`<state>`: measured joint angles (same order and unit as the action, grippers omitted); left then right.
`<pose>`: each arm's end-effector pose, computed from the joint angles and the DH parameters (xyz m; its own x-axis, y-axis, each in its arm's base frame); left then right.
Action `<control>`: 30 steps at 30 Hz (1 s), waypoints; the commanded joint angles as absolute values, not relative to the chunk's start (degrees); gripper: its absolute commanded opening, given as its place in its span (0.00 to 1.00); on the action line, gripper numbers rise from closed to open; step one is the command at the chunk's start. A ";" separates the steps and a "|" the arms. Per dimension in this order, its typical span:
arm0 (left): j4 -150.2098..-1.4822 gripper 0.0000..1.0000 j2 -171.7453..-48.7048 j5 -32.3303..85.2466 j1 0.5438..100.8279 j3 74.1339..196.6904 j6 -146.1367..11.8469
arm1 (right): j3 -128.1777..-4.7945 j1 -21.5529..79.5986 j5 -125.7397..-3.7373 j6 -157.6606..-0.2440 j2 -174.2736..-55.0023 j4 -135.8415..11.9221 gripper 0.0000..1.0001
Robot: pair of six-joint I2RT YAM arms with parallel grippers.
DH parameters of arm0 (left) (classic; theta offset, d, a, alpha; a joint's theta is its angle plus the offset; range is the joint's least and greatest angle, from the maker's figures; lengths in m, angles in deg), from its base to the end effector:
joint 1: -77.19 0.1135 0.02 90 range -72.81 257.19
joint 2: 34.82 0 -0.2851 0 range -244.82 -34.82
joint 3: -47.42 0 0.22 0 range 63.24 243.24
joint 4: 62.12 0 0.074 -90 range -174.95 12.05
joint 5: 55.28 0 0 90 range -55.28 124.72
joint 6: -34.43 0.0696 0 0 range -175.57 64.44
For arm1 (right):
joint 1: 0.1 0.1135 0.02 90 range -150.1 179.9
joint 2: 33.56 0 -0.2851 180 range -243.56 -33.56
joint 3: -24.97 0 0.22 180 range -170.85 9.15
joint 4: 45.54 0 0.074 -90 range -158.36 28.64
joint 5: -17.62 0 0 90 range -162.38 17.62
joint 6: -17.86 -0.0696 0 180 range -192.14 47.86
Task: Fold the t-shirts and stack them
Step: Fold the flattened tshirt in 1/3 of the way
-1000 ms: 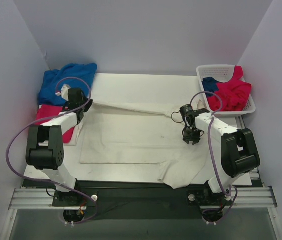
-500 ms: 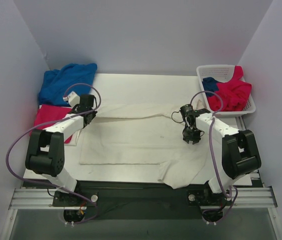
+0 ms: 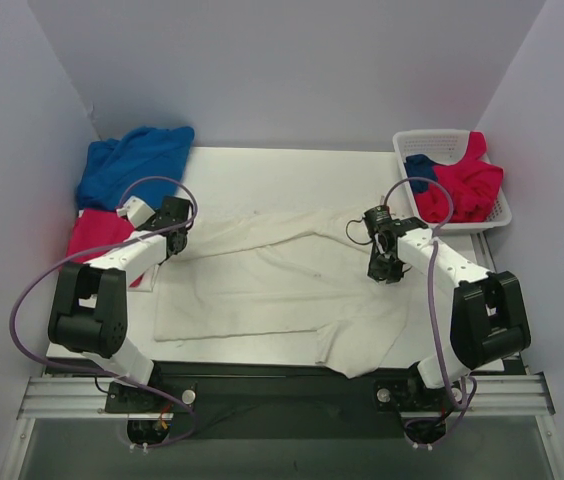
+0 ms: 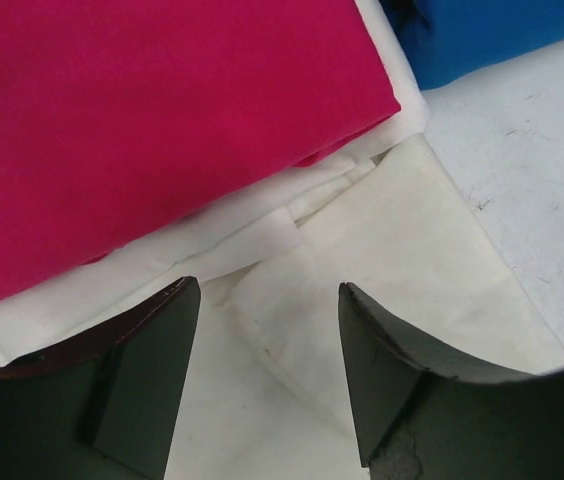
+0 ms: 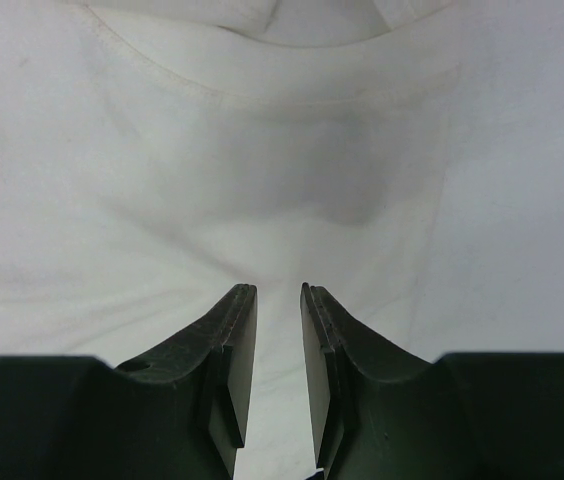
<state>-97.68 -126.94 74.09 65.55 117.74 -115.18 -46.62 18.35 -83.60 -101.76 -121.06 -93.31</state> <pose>0.3064 -0.0180 0.2091 -0.2627 -0.6267 -0.7336 -0.8021 0.5645 -0.1950 0.2720 0.0765 0.2105 -0.8521 0.2268 -0.4716 0.2215 0.9728 0.0675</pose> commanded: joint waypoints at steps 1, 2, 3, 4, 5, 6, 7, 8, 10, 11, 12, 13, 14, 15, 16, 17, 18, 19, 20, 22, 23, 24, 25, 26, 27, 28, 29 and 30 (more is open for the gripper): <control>-97.20 0.69 -126.05 73.66 65.23 119.06 -115.24 | -46.66 18.53 -86.70 -102.20 -119.07 -96.17 0.26; -96.50 0.70 -125.79 73.13 65.06 118.53 -115.07 | -46.75 18.44 -87.05 -102.72 -119.07 -96.17 0.26; -93.54 0.70 -125.26 72.26 64.97 117.83 -114.63 | -46.92 18.44 -87.49 -102.72 -119.16 -96.08 0.27; -90.90 0.70 -124.21 69.90 65.06 115.47 -112.45 | -47.97 18.35 -87.84 -102.72 -119.60 -95.91 0.27; -85.74 0.71 -123.86 68.22 65.06 114.49 -111.56 | -48.59 18.35 -88.63 -102.55 -119.95 -95.73 0.27; -82.73 0.71 -123.50 66.38 65.06 113.53 -110.42 | -49.64 18.35 -88.73 -102.11 -121.61 -95.38 0.27; -80.69 0.71 -123.59 63.84 64.97 112.47 -108.76 | -50.69 18.18 -88.99 -101.67 -122.58 -95.29 0.28; -78.76 0.72 -123.94 62.68 64.88 112.55 -108.48 | -52.79 18.09 -89.51 -101.32 -123.72 -95.12 0.27; -76.89 0.72 -126.38 59.43 64.88 113.77 -106.72 | -54.83 17.74 -89.34 -99.74 -127.50 -94.33 0.28; -77.59 0.72 -127.18 58.98 64.71 115.87 -106.46 | -56.75 17.48 -89.52 -99.47 -128.73 -93.98 0.28; -77.25 0.73 -128.15 57.93 64.70 116.67 -105.50 | -57.55 17.04 -89.26 -98.43 -130.92 -92.67 0.28; -77.25 0.73 -129.99 56.27 64.79 117.55 -104.18 | -58.52 16.60 -88.82 -97.90 -131.90 -92.04 0.28; -77.16 0.73 -130.87 55.38 64.71 119.21 -103.91 | -59.92 16.25 -88.64 -97.63 -132.69 -91.43 0.28; -76.90 0.73 -131.75 54.24 64.79 120.01 -103.47 | -60.72 15.37 -87.94 -97.45 -134.00 -89.60 0.28; -76.81 0.73 -133.50 52.40 64.88 120.98 -102.42 | -61.51 14.84 -87.33 -96.84 -134.71 -88.97 0.28; -77.07 0.73 -134.30 52.21 64.79 121.77 -102.41 | -62.56 14.32 -86.97 -96.66 -135.59 -88.70 0.28; -77.42 0.73 -135.70 50.99 64.79 123.08 -101.89 | -65.27 13.18 -86.53 -96.66 -137.34 -88.70 0.28; -77.42 0.73 -136.24 50.63 64.97 123.71 -101.62 | -66.43 12.82 -86.09 -96.14 -138.31 -88.52 0.28; -77.60 0.74 -136.68 50.45 64.88 124.15 -101.62 | -67.74 12.29 -85.48 -95.70 -139.11 -88.44 0.28; -77.16 0.74 -137.64 49.58 65.06 124.85 -100.66 | -70.29 11.94 -84.60 -94.47 -141.04 -87.04 0.28; -77.07 0.74 -137.91 49.40 65.06 125.12 -100.39 | -70.91 11.85 -83.90 -93.68 -141.40 -86.33 0.28; -77.07 0.74 -138.18 49.40 64.97 125.21 -100.13 | -71.44 11.94 -83.02 -93.15 -142.27 -84.85 0.28; -77.16 0.74 -138.79 49.22 65.14 125.73 -99.43 | -72.40 12.02 -82.41 -92.97 -142.63 -84.14 0.28; -77.77 0.74 -138.97 49.31 65.32 125.91 -99.34 | -73.11 11.94 -80.14 -92.18 -143.59 -83.52 0.28; -77.86 0.74 -139.32 49.48 65.41 126.17 -99.33 | -73.81 12.02 -78.81 -91.74 -144.03 -82.82 0.28; -77.86 0.74 -139.76 49.22 65.50 126.43 -99.16 | -74.86 12.02 -77.84 -91.65 -144.47 -82.46 0.28; -77.86 0.74 -139.85 49.13 65.58 126.52 -99.07 | -75.31 12.55 -75.22 -91.48 -144.91 -82.11 0.28; -77.86 0.74 -140.02 48.87 65.76 126.61 -98.81 | -75.66 12.81 -73.89 -90.43 -145.52 -80.89 0.28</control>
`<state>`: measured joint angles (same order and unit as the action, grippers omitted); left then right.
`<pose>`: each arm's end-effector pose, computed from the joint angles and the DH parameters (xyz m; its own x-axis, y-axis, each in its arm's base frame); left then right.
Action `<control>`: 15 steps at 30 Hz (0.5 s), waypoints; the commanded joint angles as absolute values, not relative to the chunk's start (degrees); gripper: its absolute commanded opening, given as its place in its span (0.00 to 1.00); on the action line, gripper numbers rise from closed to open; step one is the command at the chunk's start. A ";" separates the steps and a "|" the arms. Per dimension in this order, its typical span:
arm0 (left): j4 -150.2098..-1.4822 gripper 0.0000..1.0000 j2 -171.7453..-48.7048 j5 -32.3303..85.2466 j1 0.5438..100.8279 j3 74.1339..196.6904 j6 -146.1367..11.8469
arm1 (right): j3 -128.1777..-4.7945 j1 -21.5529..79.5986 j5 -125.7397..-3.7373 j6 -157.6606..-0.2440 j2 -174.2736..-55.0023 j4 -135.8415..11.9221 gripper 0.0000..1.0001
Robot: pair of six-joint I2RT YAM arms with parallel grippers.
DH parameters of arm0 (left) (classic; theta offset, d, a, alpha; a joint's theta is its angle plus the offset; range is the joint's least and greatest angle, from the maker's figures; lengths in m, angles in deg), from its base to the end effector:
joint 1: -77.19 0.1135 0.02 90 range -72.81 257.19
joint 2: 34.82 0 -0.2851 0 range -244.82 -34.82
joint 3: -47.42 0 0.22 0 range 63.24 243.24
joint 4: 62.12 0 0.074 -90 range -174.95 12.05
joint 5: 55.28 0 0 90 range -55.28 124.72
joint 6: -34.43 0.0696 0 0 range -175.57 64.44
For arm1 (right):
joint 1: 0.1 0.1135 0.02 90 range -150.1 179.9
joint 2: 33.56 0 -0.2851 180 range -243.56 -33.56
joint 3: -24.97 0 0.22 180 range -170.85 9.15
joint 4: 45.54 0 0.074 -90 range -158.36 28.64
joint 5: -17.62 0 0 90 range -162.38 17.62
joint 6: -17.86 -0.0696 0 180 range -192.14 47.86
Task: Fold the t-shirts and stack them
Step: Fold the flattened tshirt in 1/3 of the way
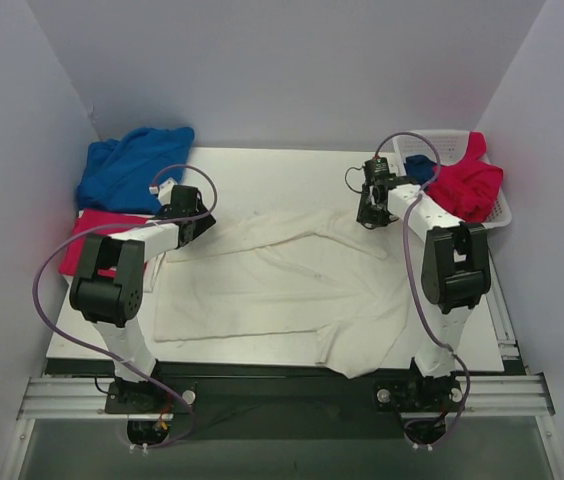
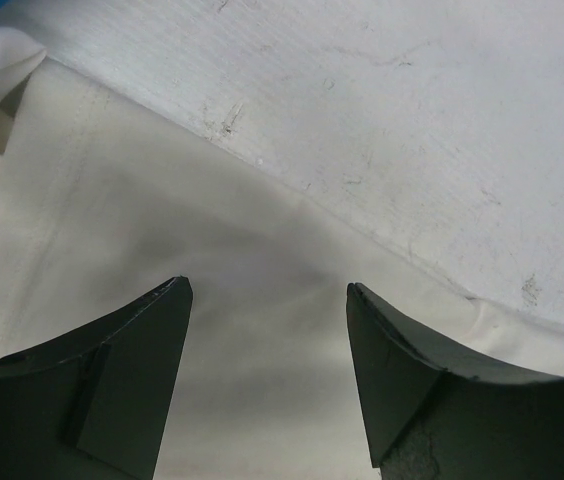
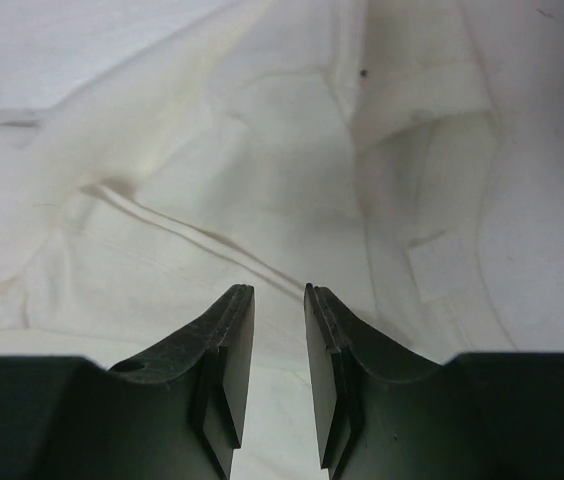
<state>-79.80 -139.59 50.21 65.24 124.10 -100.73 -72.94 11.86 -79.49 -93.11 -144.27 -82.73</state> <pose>0.3807 -0.0616 0.1845 -0.5066 -0.5912 -0.6276 -0.4849 0.7972 -0.3597 0.4198 0.0801 0.2219 -0.7454 0.2051 -0.6343 0.1488 0.9787 0.1416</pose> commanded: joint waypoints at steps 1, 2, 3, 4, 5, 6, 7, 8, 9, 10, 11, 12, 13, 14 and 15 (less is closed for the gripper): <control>-77.86 0.74 -140.46 48.70 65.85 126.79 -98.81 | -75.93 13.08 -72.83 -90.07 -145.88 -80.44 0.29; -79.60 0.74 -140.55 48.61 65.93 127.22 -98.72 | -77.15 14.04 -70.73 -89.89 -146.84 -80.26 0.29; -79.62 0.74 -140.73 48.35 66.02 127.31 -98.63 | -77.77 14.57 -70.36 -88.93 -147.37 -80.00 0.29; -79.71 0.74 -140.81 48.17 66.11 127.40 -98.54 | -78.65 15.18 -70.36 -88.75 -147.98 -80.00 0.29; -79.88 0.74 -140.99 47.99 66.11 127.58 -98.54 | -80.13 15.54 -70.44 -88.58 -149.30 -79.91 0.29; -79.88 0.74 -140.90 47.56 66.20 127.67 -98.63 | -81.11 16.32 -70.10 -88.23 -150.01 -79.74 0.29; -79.80 0.74 -140.99 47.38 66.29 127.75 -98.63 | -81.99 16.51 -70.01 -88.31 -150.71 -79.73 0.30; -79.80 0.74 -140.99 47.20 66.37 127.75 -98.63 | -83.91 16.86 -70.18 -88.48 -152.28 -79.73 0.30; -79.80 0.74 -140.99 46.85 66.37 127.75 -98.63 | -84.97 17.21 -70.10 -88.49 -153.08 -79.73 0.31; -79.71 0.74 -141.08 46.76 66.46 127.75 -98.63 | -85.85 17.21 -70.18 -88.75 -153.87 -79.91 0.31; -79.71 0.74 -140.90 46.67 66.46 127.75 -98.54 | -86.91 17.47 -70.53 -88.92 -155.10 -80.08 0.31; -79.71 0.74 -140.82 46.59 66.46 127.67 -98.63 | -88.31 17.47 -70.53 -88.92 -155.54 -80.26 0.32; -79.71 0.74 -140.73 46.50 66.72 127.58 -98.54 | -89.02 17.65 -70.53 -89.01 -156.07 -80.35 0.32; -79.71 0.74 -140.73 46.41 66.73 127.58 -98.54 | -89.63 17.74 -70.62 -89.10 -156.77 -80.61 0.32; -79.62 0.74 -140.64 46.41 66.90 127.49 -98.54 | -90.77 17.82 -70.80 -89.10 -157.21 -80.87 0.33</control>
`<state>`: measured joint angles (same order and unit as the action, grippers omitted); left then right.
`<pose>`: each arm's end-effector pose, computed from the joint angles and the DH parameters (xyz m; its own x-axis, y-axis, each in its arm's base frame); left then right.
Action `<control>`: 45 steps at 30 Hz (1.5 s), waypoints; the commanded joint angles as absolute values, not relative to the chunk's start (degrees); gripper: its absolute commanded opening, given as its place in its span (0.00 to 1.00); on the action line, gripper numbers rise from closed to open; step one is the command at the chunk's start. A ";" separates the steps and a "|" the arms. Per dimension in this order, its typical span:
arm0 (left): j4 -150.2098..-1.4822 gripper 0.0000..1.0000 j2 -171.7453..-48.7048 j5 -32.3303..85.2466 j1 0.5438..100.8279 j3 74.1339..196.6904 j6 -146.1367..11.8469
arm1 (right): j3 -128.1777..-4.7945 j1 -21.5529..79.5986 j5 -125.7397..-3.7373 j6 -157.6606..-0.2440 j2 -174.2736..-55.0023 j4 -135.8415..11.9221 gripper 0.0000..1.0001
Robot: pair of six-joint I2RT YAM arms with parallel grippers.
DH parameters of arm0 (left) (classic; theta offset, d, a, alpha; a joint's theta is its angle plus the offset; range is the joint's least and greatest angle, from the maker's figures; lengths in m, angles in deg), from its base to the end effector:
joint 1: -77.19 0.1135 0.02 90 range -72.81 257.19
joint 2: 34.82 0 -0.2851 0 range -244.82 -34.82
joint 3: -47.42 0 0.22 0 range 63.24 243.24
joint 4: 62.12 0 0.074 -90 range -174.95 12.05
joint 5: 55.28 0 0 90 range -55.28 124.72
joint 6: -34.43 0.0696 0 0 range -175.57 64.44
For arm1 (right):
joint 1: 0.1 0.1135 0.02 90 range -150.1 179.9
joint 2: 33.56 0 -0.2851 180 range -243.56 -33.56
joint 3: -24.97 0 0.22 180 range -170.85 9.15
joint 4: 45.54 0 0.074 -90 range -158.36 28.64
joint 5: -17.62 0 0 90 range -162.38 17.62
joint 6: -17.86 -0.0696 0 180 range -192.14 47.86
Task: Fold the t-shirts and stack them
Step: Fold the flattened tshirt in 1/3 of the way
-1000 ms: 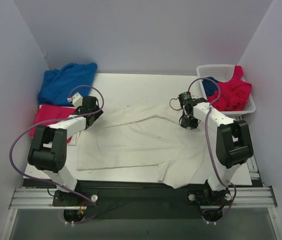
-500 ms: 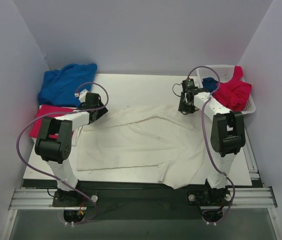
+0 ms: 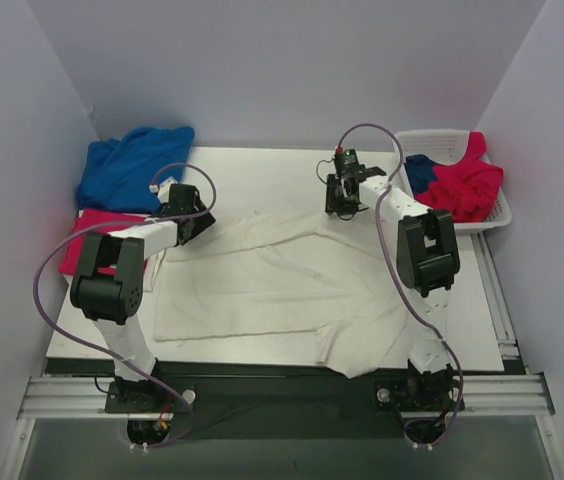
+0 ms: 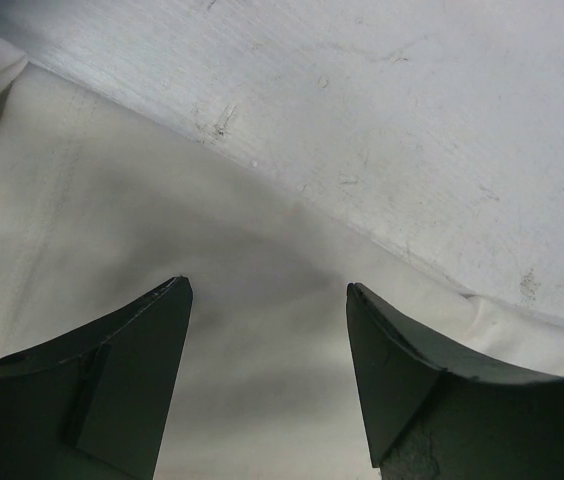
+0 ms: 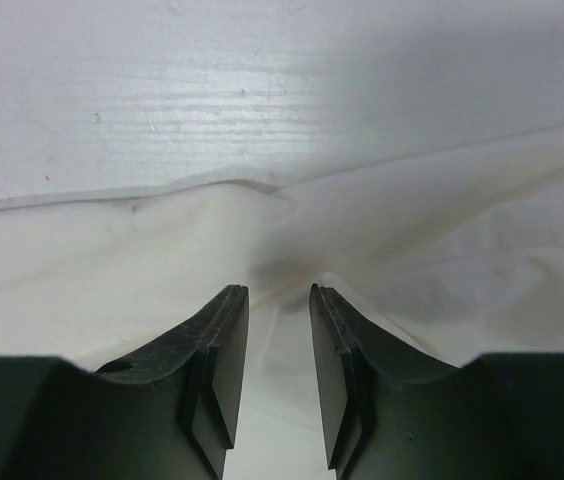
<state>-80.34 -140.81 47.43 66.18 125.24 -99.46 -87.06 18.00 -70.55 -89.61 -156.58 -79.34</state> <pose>0.3861 -0.0595 0.1810 -0.5381 -0.5843 -0.6075 -0.4658 0.8068 -0.3634 0.4681 0.1553 0.2095 -0.7384 0.0743 -0.6702 -0.1157 0.9652 0.2345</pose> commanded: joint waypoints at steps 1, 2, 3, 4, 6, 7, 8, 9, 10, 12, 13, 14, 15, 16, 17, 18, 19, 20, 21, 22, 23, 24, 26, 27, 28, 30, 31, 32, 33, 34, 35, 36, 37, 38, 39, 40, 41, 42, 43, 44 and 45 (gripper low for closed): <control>-79.62 0.74 -140.47 46.41 66.90 127.40 -98.54 | -91.39 17.83 -71.41 -89.19 -157.65 -81.31 0.33; -79.62 0.74 -140.38 46.41 67.08 127.32 -98.54 | -91.92 17.83 -71.85 -89.19 -158.18 -82.19 0.33; -79.62 0.74 -140.11 46.32 66.99 127.14 -98.54 | -92.27 17.91 -72.20 -89.10 -158.36 -82.54 0.33; -79.53 0.74 -140.02 46.32 67.16 127.14 -98.54 | -92.80 17.91 -72.20 -89.01 -158.62 -82.98 0.33; -79.44 0.74 -139.94 46.32 67.17 126.88 -98.54 | -92.81 18.00 -74.66 -89.01 -158.71 -83.95 0.33; -79.27 0.74 -139.76 46.32 67.25 126.79 -98.54 | -92.72 18.09 -75.27 -88.93 -158.63 -84.30 0.33; -79.18 0.74 -139.76 46.23 67.25 126.79 -98.63 | -92.63 18.00 -75.63 -88.84 -158.45 -84.65 0.33; -79.18 0.74 -139.85 46.23 67.25 126.70 -98.63 | -92.63 18.09 -75.63 -88.75 -158.62 -84.66 0.33; -79.01 0.74 -139.76 46.23 67.34 126.53 -98.72 | -92.89 18.09 -75.72 -88.75 -158.63 -84.92 0.33; -79.00 0.74 -139.76 46.15 67.34 126.35 -98.81 | -93.16 18.18 -75.63 -88.75 -159.06 -85.71 0.33; -79.00 0.74 -139.76 46.15 67.34 126.26 -98.81 | -93.59 18.09 -75.46 -88.84 -159.59 -86.32 0.33; -79.00 0.74 -139.67 46.06 67.34 126.26 -98.89 | -93.77 18.09 -75.46 -88.75 -159.85 -86.50 0.33; -78.92 0.74 -139.59 46.06 67.43 126.17 -98.90 | -93.86 18.18 -75.37 -88.75 -160.03 -86.76 0.33; -78.92 0.74 -139.50 46.06 67.43 126.00 -98.90 | -93.95 18.18 -75.45 -88.92 -160.29 -87.03 0.33; -78.92 0.74 -139.50 46.14 67.34 125.91 -98.90 | -94.03 18.18 -75.46 -89.01 -160.38 -87.12 0.33; -78.92 0.74 -139.32 46.06 67.60 125.91 -98.98 | -94.04 18.26 -75.63 -89.10 -160.47 -87.29 0.33; -78.92 0.74 -139.32 46.14 67.61 125.74 -98.90 | -93.95 18.18 -75.72 -89.19 -160.73 -87.47 0.33; -78.92 0.74 -139.15 46.06 67.61 125.73 -98.98 | -94.21 18.18 -75.72 -89.28 -160.91 -87.73 0.33; -78.92 0.74 -139.15 46.06 67.78 125.73 -98.98 | -94.30 18.26 -75.81 -89.28 -161.08 -87.91 0.33; -78.83 0.74 -139.06 45.97 67.78 125.65 -98.98 | -94.30 18.27 -75.89 -89.36 -161.35 -88.17 0.31; -78.83 0.74 -138.97 45.88 67.78 125.65 -98.90 | -94.39 18.27 -75.98 -89.28 -161.44 -88.43 0.29; -78.92 0.74 -138.88 45.97 67.87 125.65 -98.98 | -94.56 18.18 -76.07 -89.45 -161.53 -88.61 0.25; -78.74 0.74 -138.88 45.97 67.96 125.38 -98.98 | -94.39 18.26 -76.16 -89.45 -161.44 -88.78 0.18; -78.83 0.74 -138.71 45.97 67.96 125.38 -98.90 | -94.39 18.18 -76.42 -89.54 -161.26 -88.87 0.14; -78.83 0.74 -138.79 45.88 68.04 125.29 -98.98 | -94.30 18.35 -76.51 -89.54 -160.91 -88.96 0.00; -78.83 0.74 -138.71 45.79 68.13 125.21 -98.98 | -93.78 18.27 -76.69 -89.54 -160.30 -89.05 0.00; -78.83 0.74 -138.62 45.79 68.13 125.29 -98.98 | -93.60 18.35 -76.95 -89.63 -159.51 -89.05 0.00; -78.83 0.74 -138.62 45.79 68.05 125.12 -98.98 | -93.34 18.53 -77.21 -89.63 -158.98 -89.05 0.00; -78.74 0.74 -138.53 45.79 68.13 125.12 -98.98 | -92.98 18.70 -77.39 -89.54 -158.46 -89.05 0.00; -78.83 0.74 -138.53 45.88 68.22 125.12 -99.07 | -92.20 18.97 -77.65 -89.54 -157.14 -89.14 0.00; -78.83 0.74 -138.44 45.88 68.22 125.12 -99.07 | -91.67 19.14 -78.35 -89.45 -156.52 -89.14 0.00; -78.74 0.74 -138.44 45.88 68.13 125.12 -99.07 | -91.14 19.41 -78.62 -89.63 -155.04 -89.05 0.00; -78.74 0.74 -138.44 45.88 68.22 125.12 -98.98 | -90.00 19.76 -78.79 -89.63 -154.24 -88.96 0.00; -78.83 0.74 -138.35 45.88 68.22 124.94 -99.07 | -89.38 20.11 -79.40 -89.80 -153.45 -88.96 0.00; -78.74 0.74 -138.35 45.88 68.22 124.94 -99.16 | -88.77 20.28 -79.67 -89.89 -152.66 -88.96 0.00; -78.74 0.74 -138.27 45.71 68.31 124.86 -99.07 | -88.07 20.63 -79.85 -89.98 -151.17 -88.96 0.00; -78.74 0.74 -138.35 45.79 68.31 124.77 -99.16 | -86.75 21.25 -80.02 -90.07 -150.37 -88.96 0.00; -78.83 0.74 -138.35 45.79 68.31 124.68 -99.25 | -85.96 21.69 -80.72 -90.50 -149.58 -89.05 0.00; -78.74 0.74 -138.35 45.71 68.22 124.59 -99.25 | -85.25 21.87 -80.82 -90.59 -148.18 -88.96 0.00; -78.83 0.74 -138.27 45.62 68.31 124.50 -99.25 | -83.94 22.56 -81.08 -90.68 -147.56 -88.88 0.00; -78.83 0.74 -138.27 45.53 68.31 124.33 -99.25 | -83.32 22.83 -81.78 -90.86 -146.42 -88.53 0.00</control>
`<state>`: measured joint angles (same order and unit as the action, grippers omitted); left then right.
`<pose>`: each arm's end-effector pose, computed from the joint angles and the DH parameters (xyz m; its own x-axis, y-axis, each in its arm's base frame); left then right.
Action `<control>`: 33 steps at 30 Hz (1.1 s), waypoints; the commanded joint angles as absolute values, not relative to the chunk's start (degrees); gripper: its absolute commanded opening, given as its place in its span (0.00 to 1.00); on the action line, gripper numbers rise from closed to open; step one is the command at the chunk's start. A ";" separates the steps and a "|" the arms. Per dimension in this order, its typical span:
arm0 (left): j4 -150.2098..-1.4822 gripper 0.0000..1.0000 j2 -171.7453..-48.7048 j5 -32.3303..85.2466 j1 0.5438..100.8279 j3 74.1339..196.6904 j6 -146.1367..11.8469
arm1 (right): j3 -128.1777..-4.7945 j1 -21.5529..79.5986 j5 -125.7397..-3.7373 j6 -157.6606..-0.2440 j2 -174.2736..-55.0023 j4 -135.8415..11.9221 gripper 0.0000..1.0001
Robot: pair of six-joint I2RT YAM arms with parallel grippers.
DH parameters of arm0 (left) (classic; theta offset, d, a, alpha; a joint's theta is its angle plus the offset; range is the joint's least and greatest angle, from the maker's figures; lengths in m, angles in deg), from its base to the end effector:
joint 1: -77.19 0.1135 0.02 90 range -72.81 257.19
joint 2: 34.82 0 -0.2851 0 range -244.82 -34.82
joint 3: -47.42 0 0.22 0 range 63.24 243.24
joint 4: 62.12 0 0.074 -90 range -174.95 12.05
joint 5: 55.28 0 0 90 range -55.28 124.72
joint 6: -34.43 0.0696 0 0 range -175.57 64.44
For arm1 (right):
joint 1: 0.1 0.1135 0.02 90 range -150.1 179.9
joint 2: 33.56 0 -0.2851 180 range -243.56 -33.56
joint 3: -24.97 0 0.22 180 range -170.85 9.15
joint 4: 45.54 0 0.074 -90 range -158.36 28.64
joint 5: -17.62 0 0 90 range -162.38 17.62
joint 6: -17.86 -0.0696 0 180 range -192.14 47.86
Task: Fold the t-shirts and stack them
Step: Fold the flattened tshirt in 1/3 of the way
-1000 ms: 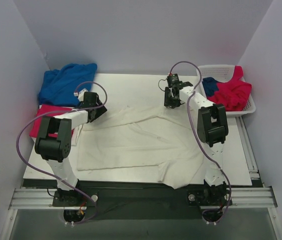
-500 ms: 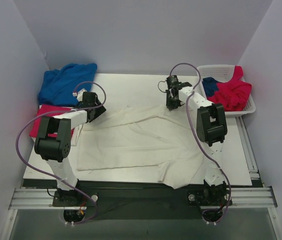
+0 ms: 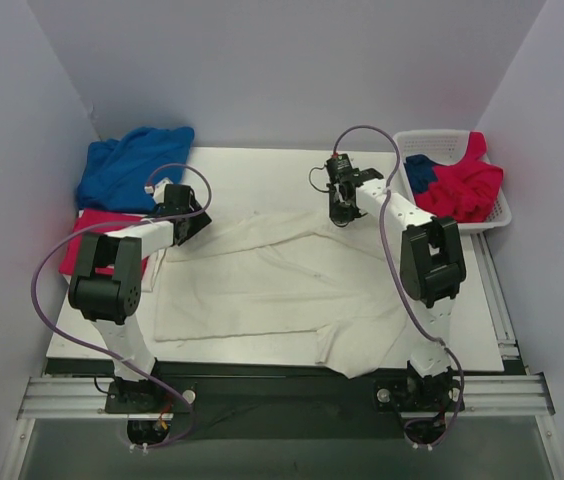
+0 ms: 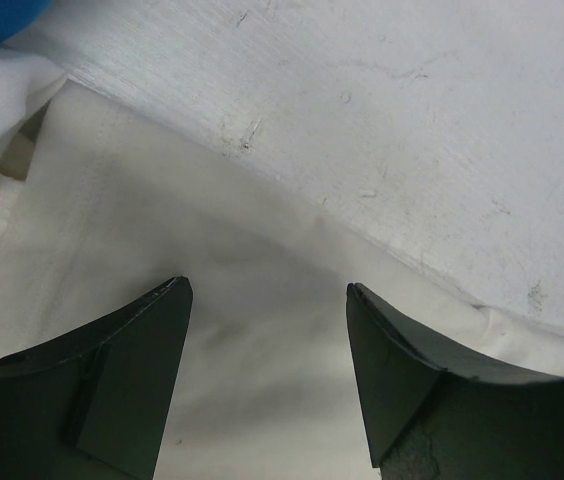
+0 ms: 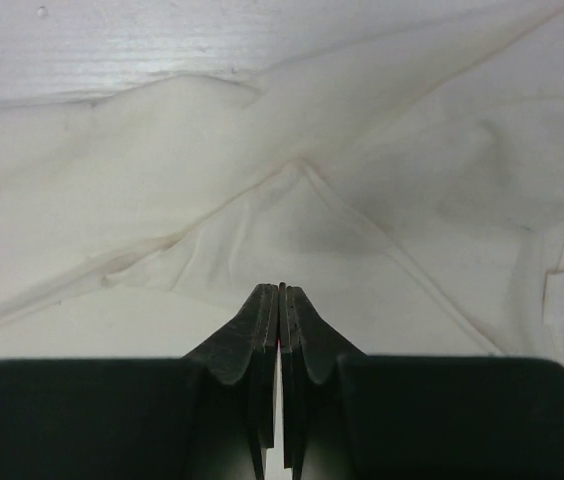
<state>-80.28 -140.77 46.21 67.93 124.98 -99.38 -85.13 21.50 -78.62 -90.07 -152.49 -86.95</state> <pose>0.3868 -0.0490 0.1798 -0.5326 -0.6005 -0.5964 -0.4798 0.7947 -0.3717 0.4369 0.1648 0.2192 -0.7728 0.0232 -0.6342 -0.0666 0.9908 0.1174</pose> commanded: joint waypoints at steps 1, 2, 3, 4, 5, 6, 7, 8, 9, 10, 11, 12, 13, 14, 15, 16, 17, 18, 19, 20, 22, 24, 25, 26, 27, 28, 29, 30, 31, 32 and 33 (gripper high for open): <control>-78.83 0.74 -138.27 45.53 68.40 124.24 -99.33 | -82.96 22.92 -81.96 -90.77 -146.15 -88.52 0.00; -78.83 0.74 -138.18 45.36 68.40 124.07 -99.25 | -82.61 23.01 -81.87 -90.60 -145.97 -88.52 0.00; -78.74 0.74 -138.18 45.35 68.40 123.98 -99.25 | -82.70 23.10 -82.22 -90.68 -146.14 -88.44 0.00; -78.83 0.74 -138.09 45.27 68.31 123.98 -99.33 | -83.05 23.10 -82.22 -90.42 -146.58 -88.43 0.00; -78.74 0.74 -137.92 45.27 68.40 123.89 -99.33 | -84.18 23.01 -82.14 -90.24 -147.11 -88.43 0.00; -78.74 0.74 -137.83 45.18 68.31 123.80 -99.33 | -84.80 23.01 -82.40 -90.16 -148.24 -88.61 0.12; -78.83 0.74 -137.65 45.18 68.40 123.71 -99.33 | -85.33 22.84 -82.40 -90.16 -148.86 -88.61 0.17; -78.74 0.74 -137.56 45.18 68.40 123.71 -99.33 | -86.12 22.92 -82.49 -90.16 -149.57 -88.61 0.20; -78.74 0.74 -137.48 45.27 68.31 123.71 -99.33 | -87.87 22.84 -82.49 -90.07 -151.14 -88.96 0.28; -78.74 0.74 -137.30 45.35 68.48 123.62 -99.25 | -88.75 22.84 -82.49 -90.07 -152.02 -89.31 0.31; -78.83 0.74 -137.21 45.35 68.40 123.62 -99.16 | -89.63 22.75 -82.83 -90.07 -152.82 -89.57 0.33; -78.83 0.74 -137.04 45.44 68.40 123.54 -99.25 | -90.95 22.57 -83.01 -89.98 -154.30 -89.84 0.37; -78.83 0.74 -136.95 45.36 68.57 123.54 -99.16 | -91.57 22.40 -83.01 -89.98 -154.93 -90.01 0.37; -78.74 0.74 -136.95 45.44 68.57 123.62 -99.16 | -92.01 22.31 -83.10 -90.15 -155.54 -90.02 0.37; -78.74 0.74 -137.03 45.27 68.66 123.62 -99.07 | -92.88 22.22 -83.19 -89.98 -156.68 -90.02 0.37; -78.74 0.74 -137.04 45.35 68.66 123.71 -99.07 | -93.33 21.87 -83.10 -89.98 -157.13 -90.02 0.38; -78.83 0.74 -137.12 45.27 68.75 123.71 -99.07 | -93.68 21.87 -83.02 -90.07 -158.09 -90.10 0.37; -78.74 0.74 -137.12 45.27 68.83 123.71 -98.98 | -94.29 21.61 -82.93 -90.15 -158.53 -90.10 0.37; -78.83 0.74 -137.04 45.27 68.92 123.71 -98.98 | -94.39 21.34 -82.84 -90.24 -158.89 -90.19 0.37; -78.74 0.74 -136.95 45.27 68.92 123.71 -99.07 | -94.56 21.17 -82.75 -90.33 -159.32 -90.19 0.37; -78.83 0.74 -137.04 45.18 69.10 123.62 -98.98 | -94.74 20.90 -82.49 -90.42 -159.85 -90.28 0.37; -78.83 0.74 -137.04 45.09 69.10 123.62 -98.98 | -94.83 20.46 -82.49 -90.59 -160.29 -90.46 0.36; -78.74 0.74 -137.04 45.00 69.19 123.62 -99.07 | -94.65 20.38 -82.49 -90.59 -160.47 -90.46 0.36; -78.83 0.74 -137.12 45.00 69.19 123.62 -98.98 | -94.56 20.20 -82.31 -90.68 -160.65 -90.46 0.36; -78.83 0.74 -137.12 44.92 69.19 123.62 -98.98 | -94.56 20.11 -82.05 -90.68 -161.00 -90.46 0.36; -78.83 0.74 -137.12 44.91 69.19 123.62 -99.07 | -94.56 20.02 -81.96 -90.68 -161.26 -90.54 0.36; -78.83 0.74 -137.12 44.83 69.10 123.62 -98.98 | -94.91 19.76 -81.79 -90.77 -161.87 -90.46 0.35; -78.83 0.74 -137.04 44.83 69.27 123.54 -98.98 | -95.09 19.67 -81.52 -90.60 -162.14 -90.46 0.34; -78.74 0.74 -137.12 44.83 69.19 123.54 -98.90 | -95.18 19.58 -81.35 -90.42 -162.32 -90.37 0.33; -78.83 0.74 -137.12 44.74 69.19 123.62 -98.98 | -95.44 19.67 -81.26 -90.42 -162.75 -90.37 0.32; -78.74 0.74 -137.04 44.74 69.27 123.62 -98.98 | -95.88 19.58 -81.26 -90.33 -162.93 -90.37 0.32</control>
<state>-80.26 -139.28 45.29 68.78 123.47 -99.38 -93.20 19.88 -81.16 -90.07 -161.21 -88.72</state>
